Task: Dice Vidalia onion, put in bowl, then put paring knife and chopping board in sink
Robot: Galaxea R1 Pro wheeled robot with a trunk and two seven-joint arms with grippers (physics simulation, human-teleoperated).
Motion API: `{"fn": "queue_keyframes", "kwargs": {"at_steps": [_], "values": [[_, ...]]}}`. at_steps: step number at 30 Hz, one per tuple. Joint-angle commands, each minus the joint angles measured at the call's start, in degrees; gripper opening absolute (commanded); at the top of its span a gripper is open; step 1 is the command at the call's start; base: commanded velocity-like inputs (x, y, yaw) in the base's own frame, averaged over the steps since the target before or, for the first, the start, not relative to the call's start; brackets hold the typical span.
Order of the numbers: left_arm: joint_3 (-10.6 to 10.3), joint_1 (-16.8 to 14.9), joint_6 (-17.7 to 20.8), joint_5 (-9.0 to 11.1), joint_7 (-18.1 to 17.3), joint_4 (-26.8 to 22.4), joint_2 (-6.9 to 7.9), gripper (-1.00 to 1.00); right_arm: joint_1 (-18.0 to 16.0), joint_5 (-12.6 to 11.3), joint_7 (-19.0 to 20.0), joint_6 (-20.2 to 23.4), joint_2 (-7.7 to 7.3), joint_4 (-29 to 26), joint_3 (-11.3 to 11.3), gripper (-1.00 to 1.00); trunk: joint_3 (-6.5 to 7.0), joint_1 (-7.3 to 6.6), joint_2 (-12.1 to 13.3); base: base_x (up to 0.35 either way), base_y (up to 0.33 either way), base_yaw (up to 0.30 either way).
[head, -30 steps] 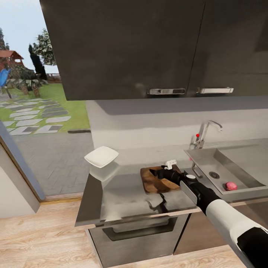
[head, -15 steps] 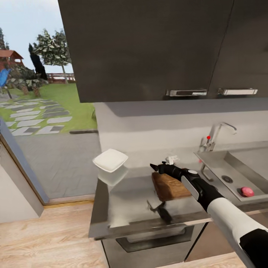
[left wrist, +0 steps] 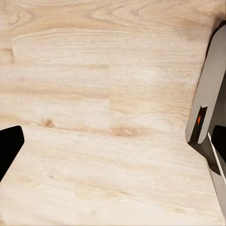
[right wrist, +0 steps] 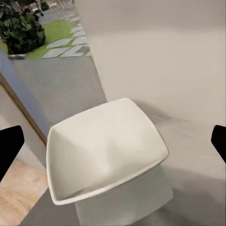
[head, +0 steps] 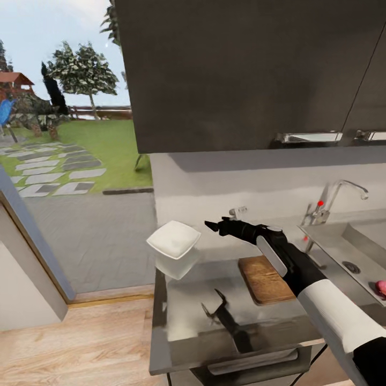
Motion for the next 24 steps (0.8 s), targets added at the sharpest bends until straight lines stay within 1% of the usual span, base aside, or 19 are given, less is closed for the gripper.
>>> {"fn": "queue_keyframes", "kwargs": {"at_steps": [1, 8, 10, 12, 14, 17, 18, 19, 20, 21, 24], "values": [[0.06, 0.01, -0.12, -0.03, 0.09, -0.08, -0.03, 1.0, -0.06, -0.45, -0.12, 0.31, -0.05, -0.05, 0.11, 1.0, -0.11, 0.04, -0.12, 0.038, 0.067, 0.0], [0.06, 0.01, -0.21, -0.03, 0.04, -0.1, 0.05, 1.0, -0.06, -0.45, -0.18, 0.32, -0.05, -0.05, 0.07, 1.0, -0.11, 0.04, -0.12, 0.016, 0.028, 0.0], [0.06, 0.01, -0.35, -0.03, 0.02, -0.68, 0.22, 1.0, -0.06, -0.45, -0.19, 0.32, -0.05, -0.05, 0.05, 1.0, -0.11, 0.04, -0.12, 0.004, 0.006, 0.0], [0.09, 0.01, -0.39, -0.03, 0.04, -2.27, 0.59, 1.0, -0.06, -0.45, -0.19, 0.32, -0.05, -0.05, 0.05, 1.0, -0.11, 0.04, -0.12, 0.002, 0.004, 0.0], [0.53, 0.01, -0.25, -0.03, 0.08, -9.03, 1.47, 1.0, -0.06, -0.45, -0.39, 0.32, -0.05, -0.05, 0.04, 1.0, -0.11, 0.04, -0.12, 0.001, 0.002, 0.0], [1.41, 0.01, 0.35, -0.03, 0.06, -15.26, 1.76, 1.0, -0.06, -0.45, -1.11, 0.32, -0.05, -0.05, 0.04, 1.0, -0.11, 0.04, -0.12, 0.0, 0.0, 0.0], [2.15, 0.01, 1.5, 0.0, 0.03, -19.71, 1.87, 1.0, -0.06, -0.45, -1.8, 0.32, -0.05, -0.05, 0.04, 1.0, -0.11, 0.04, -0.12, 0.0, 0.0, 0.0], [2.49, 0.01, 2.48, 0.01, 0.01, -22.16, 1.91, 1.0, -0.06, -0.45, -2.22, 0.32, -0.05, -0.05, 0.04, 1.0, -0.11, 0.04, -0.12, 0.0, 0.0, 0.0], [2.77, 0.01, 3.76, 0.02, 0.01, -24.77, 1.92, 1.0, -0.06, -0.45, -2.64, 0.32, -0.03, -0.05, 0.04, 1.0, -0.11, 0.04, -0.12, 0.0, 0.0, 0.0], [3.21, 0.01, 7.3, 0.03, -0.02, -30.36, 1.94, 1.0, -0.06, -0.45, -3.47, 0.32, -0.01, -0.05, 0.04, 1.0, -0.11, 0.04, -0.12, 0.0, 0.0, 0.0], [3.62, 0.01, 14.51, 0.1, -0.13, -39.14, 2.01, 1.0, -0.06, -0.45, -4.48, 0.32, 0.02, -0.05, 0.04, 1.0, -0.11, 0.04, -0.12, 0.0, 0.0, 0.0]]}}
